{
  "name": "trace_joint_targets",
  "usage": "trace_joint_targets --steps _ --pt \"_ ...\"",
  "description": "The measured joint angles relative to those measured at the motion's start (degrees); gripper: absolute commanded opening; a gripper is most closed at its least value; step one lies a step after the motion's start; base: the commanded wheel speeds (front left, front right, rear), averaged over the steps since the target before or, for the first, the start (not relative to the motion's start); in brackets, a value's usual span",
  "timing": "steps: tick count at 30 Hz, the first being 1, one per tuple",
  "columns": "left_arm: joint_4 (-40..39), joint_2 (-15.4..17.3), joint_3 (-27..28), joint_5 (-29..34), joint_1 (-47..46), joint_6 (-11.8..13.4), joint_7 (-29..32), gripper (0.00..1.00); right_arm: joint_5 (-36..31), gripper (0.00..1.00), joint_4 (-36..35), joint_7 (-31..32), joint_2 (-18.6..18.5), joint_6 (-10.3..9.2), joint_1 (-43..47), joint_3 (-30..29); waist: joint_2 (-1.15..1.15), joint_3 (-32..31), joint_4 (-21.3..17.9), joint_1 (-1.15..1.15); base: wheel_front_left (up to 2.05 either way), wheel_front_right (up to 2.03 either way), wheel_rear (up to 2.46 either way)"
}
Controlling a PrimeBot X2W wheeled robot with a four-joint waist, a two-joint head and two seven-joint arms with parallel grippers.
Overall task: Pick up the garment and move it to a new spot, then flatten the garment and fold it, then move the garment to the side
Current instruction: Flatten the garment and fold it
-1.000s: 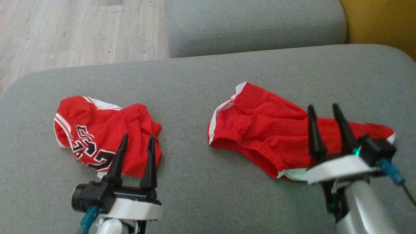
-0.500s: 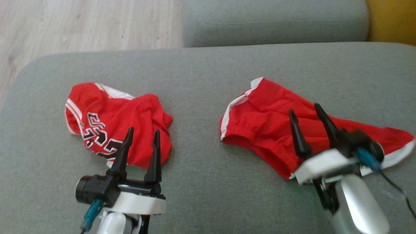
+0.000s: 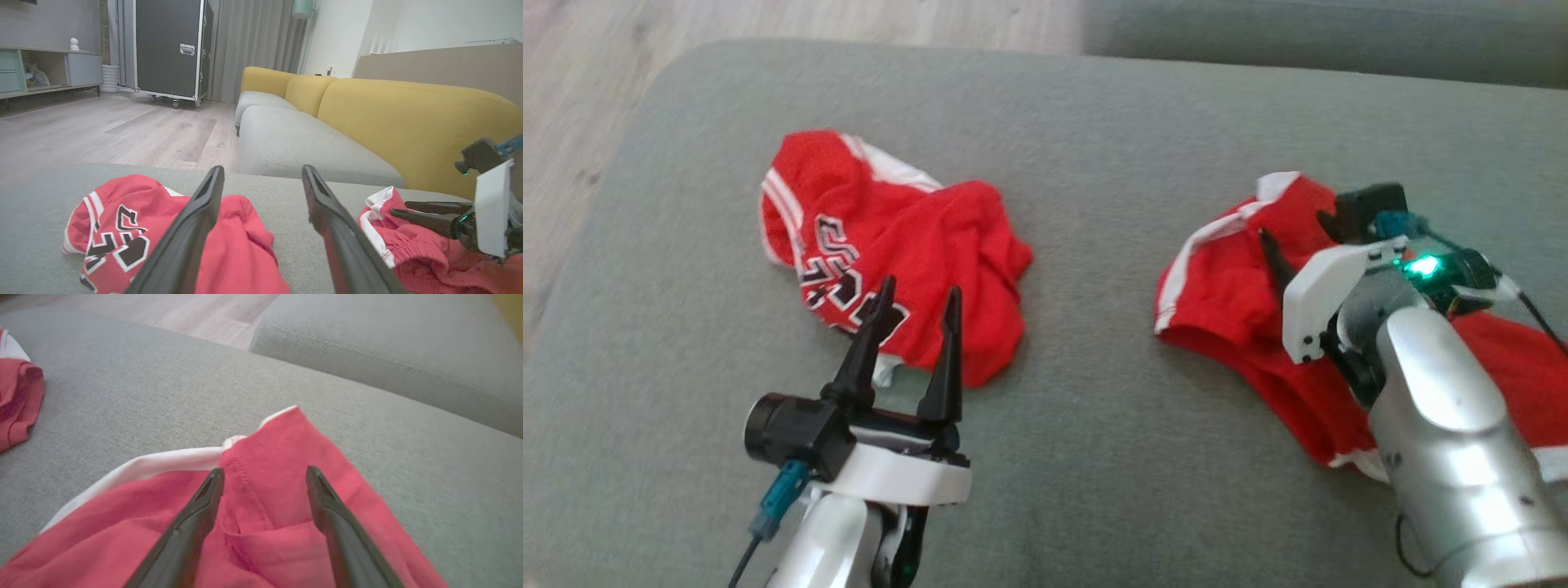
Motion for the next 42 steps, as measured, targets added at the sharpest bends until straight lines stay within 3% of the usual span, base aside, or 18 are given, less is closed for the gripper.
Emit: trace_joint_targets --steps 8,9,10,16,21,26,31,37,38,42 --pt "0.00 -0.02 -1.35 -1.41 -0.73 0.77 0.00 1.00 -0.93 1.00 10.04 0.03 -1.87 0.00 -5.88 -0.27 0.00 2.53 3.37 0.00 0.00 0.00 0.00" --pt "-0.01 -0.02 -1.42 -1.43 -0.76 0.96 0.00 1.00 -0.93 0.60 10.92 -0.46 -1.86 0.00 -6.52 -0.33 0.00 2.74 3.57 0.00 0.00 0.00 0.00" --pt "-0.04 -0.02 -1.55 -1.47 -0.81 0.99 0.00 1.00 -0.83 0.00 11.56 -1.02 -1.81 0.00 -7.16 -0.52 0.00 2.95 3.72 -0.01 0.00 0.00 0.00" --pt "-0.05 -0.04 -2.36 -1.88 -1.48 1.01 0.00 1.00 2.01 0.00 14.04 -4.78 -1.77 0.00 -11.60 -2.07 0.00 3.52 4.29 0.00 0.00 0.00 0.00" --pt "-0.08 -0.04 -2.67 -2.52 -1.56 1.43 0.00 1.00 4.69 0.00 16.63 -7.89 -3.66 0.00 -16.83 -7.00 0.00 3.75 4.94 -0.01 0.00 0.00 0.00" --pt "-0.27 -0.05 -3.28 -2.89 -1.59 1.44 0.00 1.00 4.12 0.00 20.47 -11.32 -8.60 0.00 -22.08 -17.74 0.00 4.28 5.74 0.00 0.00 0.00 0.00" --pt "-0.57 -0.05 -3.74 -2.90 -1.90 1.49 0.00 1.00 -2.05 0.00 22.91 -15.84 -13.73 0.00 -25.35 -30.71 0.00 4.85 6.55 0.00 0.00 0.00 0.00" --pt "-0.99 -0.05 -4.24 -3.47 -1.99 1.94 0.00 1.00 -11.83 0.01 21.42 -19.57 -14.47 0.00 -26.91 -42.87 0.00 5.75 6.72 -0.01 0.00 0.00 0.00" --pt "-1.01 -0.08 -4.32 -3.47 -2.11 1.96 0.00 1.00 -13.61 1.00 21.21 -19.50 -14.49 0.00 -27.12 -44.09 0.00 5.84 6.66 0.00 0.00 0.00 0.00" --pt "-1.09 -0.07 -4.30 -3.47 -2.59 2.01 0.00 1.00 -18.25 1.00 21.21 -18.60 -13.47 0.00 -27.50 -47.06 0.00 5.70 5.92 -0.01 0.00 0.00 0.00"
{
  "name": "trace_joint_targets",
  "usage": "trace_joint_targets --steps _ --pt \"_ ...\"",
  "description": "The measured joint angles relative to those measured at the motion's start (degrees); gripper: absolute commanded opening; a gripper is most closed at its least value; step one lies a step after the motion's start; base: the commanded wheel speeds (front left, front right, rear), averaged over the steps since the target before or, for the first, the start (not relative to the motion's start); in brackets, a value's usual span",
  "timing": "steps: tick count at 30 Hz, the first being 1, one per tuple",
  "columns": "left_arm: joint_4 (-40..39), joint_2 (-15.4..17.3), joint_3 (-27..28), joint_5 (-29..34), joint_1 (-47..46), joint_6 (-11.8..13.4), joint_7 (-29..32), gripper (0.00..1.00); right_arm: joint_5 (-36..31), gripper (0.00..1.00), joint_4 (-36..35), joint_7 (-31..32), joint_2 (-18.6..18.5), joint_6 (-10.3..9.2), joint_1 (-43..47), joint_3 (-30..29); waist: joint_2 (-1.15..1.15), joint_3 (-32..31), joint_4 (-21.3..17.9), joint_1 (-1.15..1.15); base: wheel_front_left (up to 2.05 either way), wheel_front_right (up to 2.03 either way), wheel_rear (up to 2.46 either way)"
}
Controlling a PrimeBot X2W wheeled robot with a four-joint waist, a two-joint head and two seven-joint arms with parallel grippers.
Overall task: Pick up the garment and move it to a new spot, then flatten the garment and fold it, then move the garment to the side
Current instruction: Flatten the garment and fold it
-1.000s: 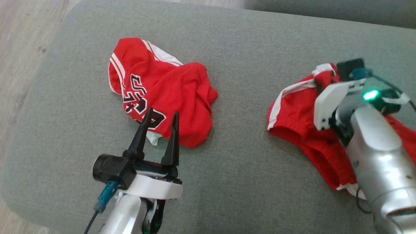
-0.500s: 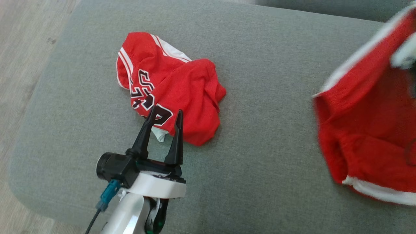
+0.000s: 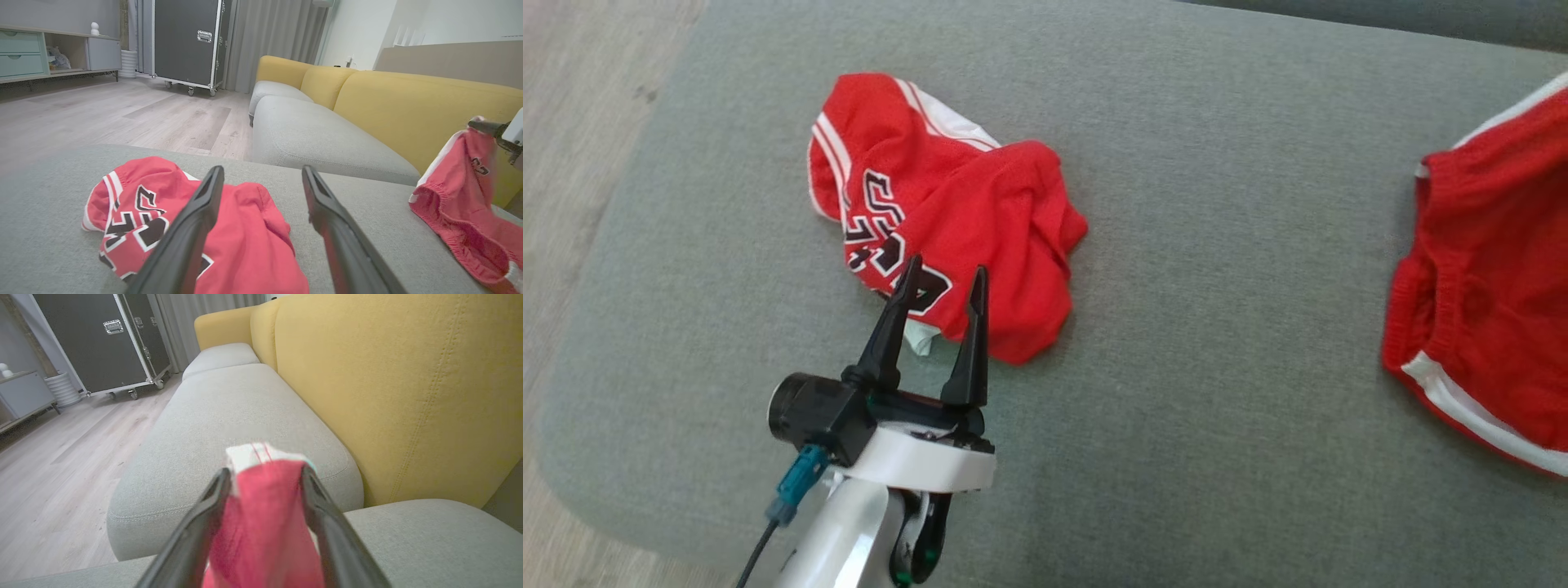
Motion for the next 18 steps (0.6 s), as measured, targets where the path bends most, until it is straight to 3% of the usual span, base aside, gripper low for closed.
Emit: trace_joint_targets --steps 5,14,18 --pt "-0.01 -0.01 0.37 0.02 0.03 0.41 0.00 1.00 -3.18 1.00 0.81 -0.16 1.64 0.00 -0.02 -1.13 0.00 -1.05 -1.92 0.00 0.00 0.00 0.00" --pt "-0.04 -0.01 4.22 1.26 1.37 0.35 0.00 1.00 -4.68 1.00 3.83 -5.97 8.98 0.00 3.13 6.68 0.00 -5.33 -8.22 0.00 0.00 0.00 0.00" --pt "-0.09 -0.01 5.28 1.85 3.45 0.29 0.00 1.00 -2.16 1.00 -0.45 -6.23 13.82 0.00 7.61 11.71 0.00 -7.86 -11.73 -0.01 0.00 0.00 0.00"
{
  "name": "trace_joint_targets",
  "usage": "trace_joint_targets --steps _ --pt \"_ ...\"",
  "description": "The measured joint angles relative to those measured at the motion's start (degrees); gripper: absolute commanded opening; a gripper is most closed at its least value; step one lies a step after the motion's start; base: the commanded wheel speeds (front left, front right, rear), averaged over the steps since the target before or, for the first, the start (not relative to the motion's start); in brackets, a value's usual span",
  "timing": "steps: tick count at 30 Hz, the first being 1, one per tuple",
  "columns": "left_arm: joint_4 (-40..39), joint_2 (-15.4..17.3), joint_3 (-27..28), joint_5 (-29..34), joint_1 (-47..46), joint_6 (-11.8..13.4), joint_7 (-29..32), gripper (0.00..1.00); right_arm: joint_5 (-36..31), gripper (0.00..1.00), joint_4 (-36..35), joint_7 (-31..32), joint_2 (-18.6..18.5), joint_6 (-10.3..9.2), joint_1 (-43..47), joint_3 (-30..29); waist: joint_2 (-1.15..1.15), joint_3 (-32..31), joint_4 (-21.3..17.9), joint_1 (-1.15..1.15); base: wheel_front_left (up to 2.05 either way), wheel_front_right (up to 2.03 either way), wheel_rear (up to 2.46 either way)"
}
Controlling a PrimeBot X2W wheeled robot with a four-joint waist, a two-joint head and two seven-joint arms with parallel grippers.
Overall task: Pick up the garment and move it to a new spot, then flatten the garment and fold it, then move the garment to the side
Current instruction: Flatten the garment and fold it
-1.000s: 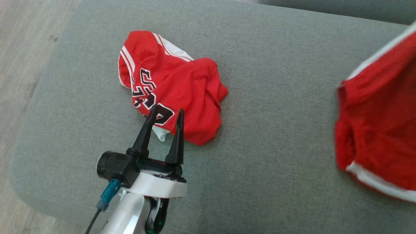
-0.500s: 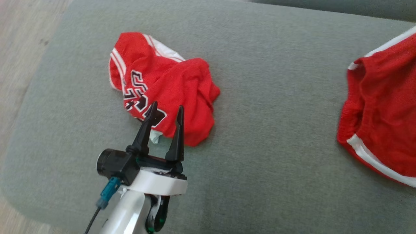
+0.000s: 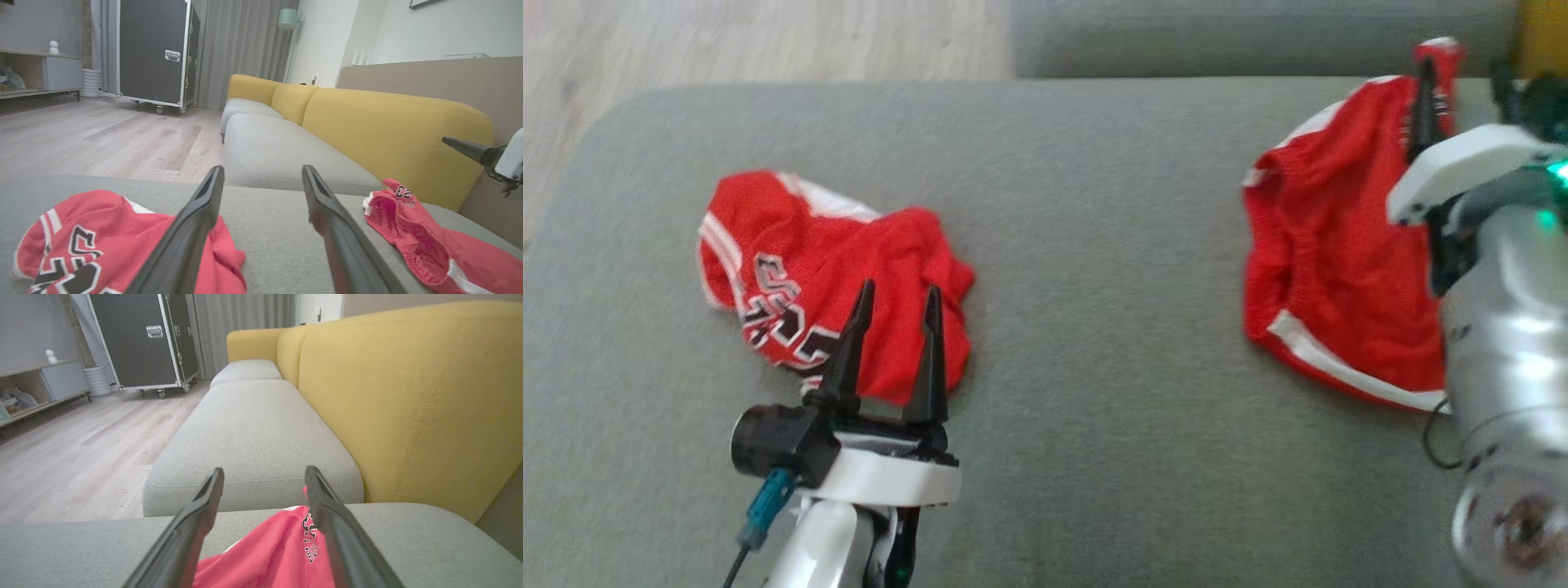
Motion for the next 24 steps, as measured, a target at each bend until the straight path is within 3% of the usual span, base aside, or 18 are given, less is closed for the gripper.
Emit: trace_joint_targets --steps 6,9,12,18,24 --pt "-0.16 0.01 0.44 0.34 1.38 -0.38 0.00 1.00 10.24 1.00 -15.56 -0.11 2.20 0.00 12.15 11.38 0.00 -3.65 -5.04 -0.01 0.00 0.00 0.00" --pt "-0.14 0.01 0.43 0.34 2.14 -0.45 0.00 1.00 16.34 1.00 -26.21 -0.19 2.43 0.00 25.26 17.79 0.00 -5.47 -7.90 -0.01 0.00 0.00 0.00" --pt "-0.04 0.01 0.38 0.33 2.72 -0.52 0.00 1.00 20.03 1.00 -33.39 -0.18 2.79 0.00 35.06 19.39 0.00 -6.23 -9.57 -0.01 0.00 0.00 0.00" --pt "0.43 0.01 0.29 0.33 2.72 -0.98 0.00 1.00 24.68 1.00 -42.73 -0.19 3.00 0.00 46.20 21.28 0.00 -5.97 -11.18 0.00 0.00 0.00 0.00" --pt "2.15 0.01 0.35 0.35 2.63 -1.97 0.00 1.00 26.15 1.00 -46.79 -0.18 3.63 0.00 49.92 23.16 0.00 -4.70 -12.83 0.01 0.00 0.00 0.00"
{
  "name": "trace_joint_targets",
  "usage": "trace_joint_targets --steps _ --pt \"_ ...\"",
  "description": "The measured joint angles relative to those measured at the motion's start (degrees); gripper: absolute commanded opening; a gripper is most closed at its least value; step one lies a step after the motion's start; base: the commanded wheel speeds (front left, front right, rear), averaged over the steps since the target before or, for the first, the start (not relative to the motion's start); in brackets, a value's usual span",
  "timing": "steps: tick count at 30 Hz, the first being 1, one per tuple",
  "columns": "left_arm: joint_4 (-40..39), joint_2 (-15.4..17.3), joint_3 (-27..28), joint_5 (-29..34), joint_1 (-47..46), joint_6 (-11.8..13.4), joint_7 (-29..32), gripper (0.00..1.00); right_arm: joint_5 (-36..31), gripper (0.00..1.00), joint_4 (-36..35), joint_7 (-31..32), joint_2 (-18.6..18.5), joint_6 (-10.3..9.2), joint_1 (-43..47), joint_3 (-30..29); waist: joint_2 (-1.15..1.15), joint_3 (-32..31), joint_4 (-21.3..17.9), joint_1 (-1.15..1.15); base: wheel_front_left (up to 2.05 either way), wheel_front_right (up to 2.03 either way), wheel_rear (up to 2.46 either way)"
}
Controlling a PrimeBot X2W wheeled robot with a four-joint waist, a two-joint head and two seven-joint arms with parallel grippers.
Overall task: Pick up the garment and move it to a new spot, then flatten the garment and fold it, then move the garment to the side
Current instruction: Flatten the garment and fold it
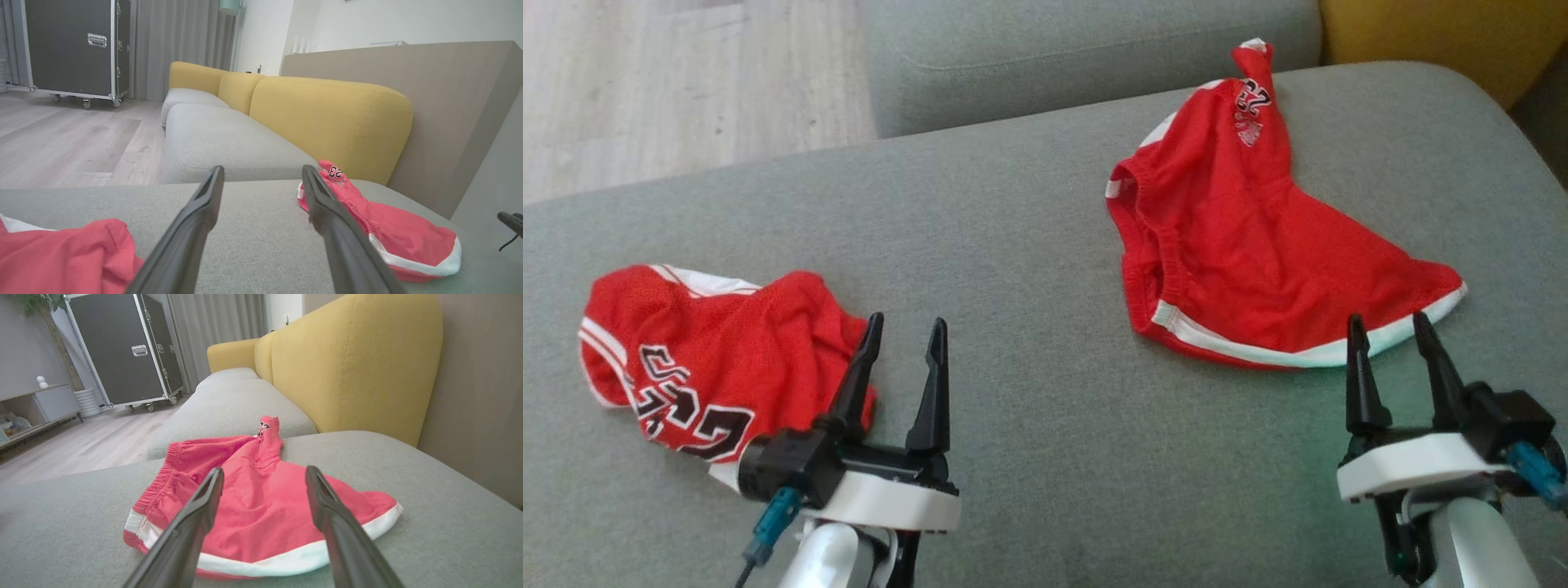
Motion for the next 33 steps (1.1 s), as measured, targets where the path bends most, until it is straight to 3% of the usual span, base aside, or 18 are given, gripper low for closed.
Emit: trace_joint_targets --steps 7,15,21,33 --pt "5.02 0.40 -3.43 2.97 -2.92 -2.68 0.41 1.00 0.43 1.00 -2.35 -0.01 0.00 0.00 -0.36 0.86 0.00 2.16 -2.69 0.00 0.00 0.00 0.00" --pt "10.46 0.35 -15.85 3.75 -15.13 -4.54 10.70 1.00 2.65 1.00 -2.45 -0.01 0.01 0.00 -1.10 0.92 0.00 6.58 -5.96 0.01 0.00 0.00 0.00" --pt "15.10 1.08 -22.47 0.07 -22.11 -4.97 14.34 1.00 3.50 1.00 -3.05 -0.01 0.01 0.00 -3.64 2.24 0.00 9.57 -9.18 0.01 0.00 0.00 0.00" --pt "23.79 2.29 -24.08 -4.22 -28.10 -4.97 15.56 1.00 5.37 1.00 -3.39 -0.09 0.01 0.00 -4.03 2.53 0.00 12.92 -15.20 0.00 0.00 0.00 0.00"
